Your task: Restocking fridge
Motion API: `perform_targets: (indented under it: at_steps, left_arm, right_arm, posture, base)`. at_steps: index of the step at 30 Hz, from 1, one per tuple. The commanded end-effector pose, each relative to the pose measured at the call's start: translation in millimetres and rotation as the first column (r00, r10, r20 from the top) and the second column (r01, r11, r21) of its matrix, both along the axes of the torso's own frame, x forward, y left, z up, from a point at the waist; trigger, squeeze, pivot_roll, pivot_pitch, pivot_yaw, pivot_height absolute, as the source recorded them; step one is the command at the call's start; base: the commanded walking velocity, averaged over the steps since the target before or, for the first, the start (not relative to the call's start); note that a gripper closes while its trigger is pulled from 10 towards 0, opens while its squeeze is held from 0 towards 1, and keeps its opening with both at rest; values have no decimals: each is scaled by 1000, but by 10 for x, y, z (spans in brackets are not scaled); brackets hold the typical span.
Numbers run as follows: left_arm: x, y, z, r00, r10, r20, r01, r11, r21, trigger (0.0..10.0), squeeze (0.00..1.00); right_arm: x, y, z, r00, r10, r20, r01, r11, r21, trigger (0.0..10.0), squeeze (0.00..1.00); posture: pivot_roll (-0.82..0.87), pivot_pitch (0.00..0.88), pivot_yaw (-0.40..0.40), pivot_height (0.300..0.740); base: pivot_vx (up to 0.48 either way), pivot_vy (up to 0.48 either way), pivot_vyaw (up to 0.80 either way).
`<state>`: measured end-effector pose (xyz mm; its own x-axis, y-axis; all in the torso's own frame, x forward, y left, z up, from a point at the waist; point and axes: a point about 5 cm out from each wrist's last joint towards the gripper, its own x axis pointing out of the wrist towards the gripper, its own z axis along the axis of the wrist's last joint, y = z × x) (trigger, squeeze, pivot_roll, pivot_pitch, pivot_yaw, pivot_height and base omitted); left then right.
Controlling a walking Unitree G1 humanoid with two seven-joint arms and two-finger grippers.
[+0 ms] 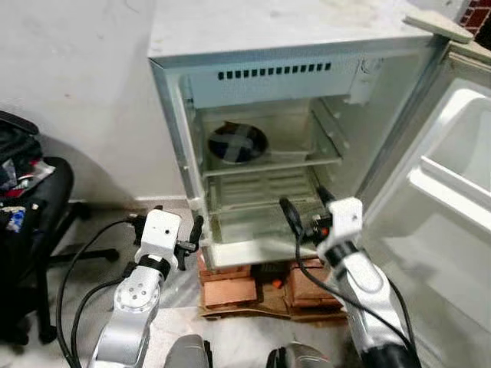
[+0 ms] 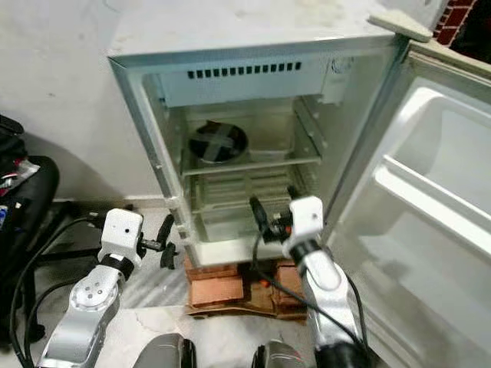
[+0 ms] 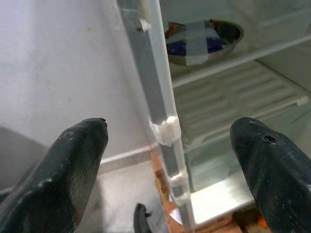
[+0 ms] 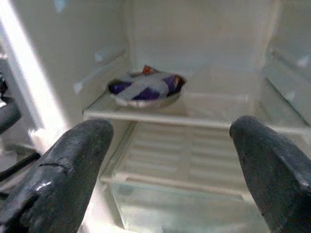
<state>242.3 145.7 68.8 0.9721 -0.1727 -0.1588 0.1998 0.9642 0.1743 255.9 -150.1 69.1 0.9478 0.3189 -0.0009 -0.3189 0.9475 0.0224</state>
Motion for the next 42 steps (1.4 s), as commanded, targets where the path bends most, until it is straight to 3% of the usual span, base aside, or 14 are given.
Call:
perform_targets:
  at_steps: [1, 4, 7, 10, 16, 20, 22, 26, 27, 32, 39, 42]
  left_arm:
    - [27, -11, 2, 1000, -16, 11, 16, 1000, 4, 10000, 0]
    - [37, -9, -16, 1000, -28, 13, 27, 1000, 4, 10000, 0]
    - [26, 10, -62, 999, -37, -1, 37, 999, 6, 10000, 0]
    - [7, -6, -78, 998, -63, -6, 63, 998, 10, 10000, 0]
    - [-13, 16, -86, 999, -50, -5, 50, 999, 11, 10000, 0]
    - [-35, 43, -113, 1000, -26, -11, 26, 1000, 8, 10000, 0]
    - [-46, 58, -130, 1000, -16, -17, 17, 1000, 6, 10000, 0]
    - [-1, 45, -130, 1000, -21, -16, 21, 1000, 10, 10000, 0]
    - [20, 28, -122, 1000, -27, -13, 27, 1000, 6, 10000, 0]
    - [28, -10, -116, 999, -39, -8, 39, 999, 5, 10000, 0]
    - [65, -31, -93, 999, -42, 3, 42, 999, 2, 10000, 0]
    - [73, -32, -83, 999, -42, 7, 42, 999, 2, 10000, 0]
  right_arm:
    - [-37, -64, 96, 999, -10, 32, 10, 1000, 2, 10000, 0]
    - [-184, -214, 62, 998, -55, 14, 56, 996, -72, 10000, 0]
    - [-291, -288, 13, 994, -62, -92, 60, 998, -29, 10000, 0]
    - [-376, -291, 26, 995, -20, -93, 11, 995, -101, 10000, 0]
    - [-343, -241, -48, 980, -138, -144, 133, 990, -40, 10000, 0]
    - [-290, -97, 3, 982, -176, -73, 170, 982, -80, 10000, 0]
    - [-268, -36, -2, 975, -201, -91, 202, 979, 3, 10000, 0]
    - [-200, -67, 12, 976, -208, -66, 207, 978, -32, 10000, 0]
    - [-182, -86, 2, 974, -206, -92, 208, 978, 9, 10000, 0]
    - [-172, -118, -24, 971, -205, -124, 211, 977, 29, 10000, 0]
    - [-127, -176, -30, 962, -262, -83, 256, 964, -79, 10000, 0]
    - [-107, -190, -22, 958, -277, -74, 272, 960, -65, 10000, 0]
  posture:
    - [5, 0, 36, 740]
    - [-7, 0, 46, 740]
    - [-20, 0, 63, 740]
    - [-23, 0, 64, 740]
    - [-10, 0, 39, 740]
    - [-2, 0, 28, 740]
    - [-4, 0, 34, 740]
    - [-5, 0, 47, 740]
    - [-6, 0, 49, 740]
    - [-10, 0, 46, 740]
    - [-9, 3, 56, 740]
    - [-11, 8, 61, 740]
  base:
    - [0, 0, 0]
    - [0, 0, 0]
    - [0, 0, 0]
    - [0, 0, 0]
    - [-40, 0, 0]
    - [-269, 0, 0]
    - [-274, 0, 0]
    - [-285, 0, 0]
    - [-296, 0, 0]
    - [-294, 0, 0]
    - [-224, 0, 0]
    - [0, 0, 0]
